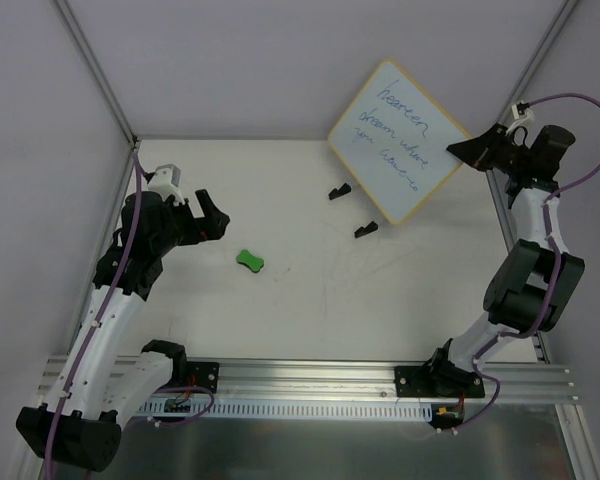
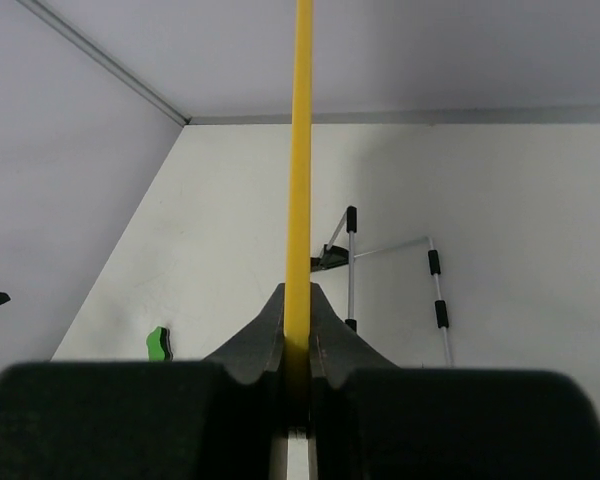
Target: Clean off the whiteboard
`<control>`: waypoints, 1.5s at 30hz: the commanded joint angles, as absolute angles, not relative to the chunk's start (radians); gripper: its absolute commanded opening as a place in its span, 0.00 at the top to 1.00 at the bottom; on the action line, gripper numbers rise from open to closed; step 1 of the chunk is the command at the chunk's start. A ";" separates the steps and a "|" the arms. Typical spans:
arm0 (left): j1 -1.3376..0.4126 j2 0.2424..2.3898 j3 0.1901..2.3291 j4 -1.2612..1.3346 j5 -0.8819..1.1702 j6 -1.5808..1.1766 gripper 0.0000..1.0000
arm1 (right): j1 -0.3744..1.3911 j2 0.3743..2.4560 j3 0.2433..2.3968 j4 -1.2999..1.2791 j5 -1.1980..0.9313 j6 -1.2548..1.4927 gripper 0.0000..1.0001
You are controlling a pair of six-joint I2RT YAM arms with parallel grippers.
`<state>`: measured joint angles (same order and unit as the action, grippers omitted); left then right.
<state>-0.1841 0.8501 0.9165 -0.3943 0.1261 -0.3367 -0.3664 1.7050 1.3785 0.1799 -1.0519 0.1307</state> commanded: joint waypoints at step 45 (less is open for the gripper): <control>-0.512 1.537 0.957 -0.471 -0.339 -1.183 0.32 | 0.061 1.302 0.716 0.500 -0.778 0.081 1.00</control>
<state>-0.5041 1.5127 0.9302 -0.4576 -0.3229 -1.1381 0.0483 1.3323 0.7315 0.4492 -0.7994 0.1387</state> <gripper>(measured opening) 0.693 0.066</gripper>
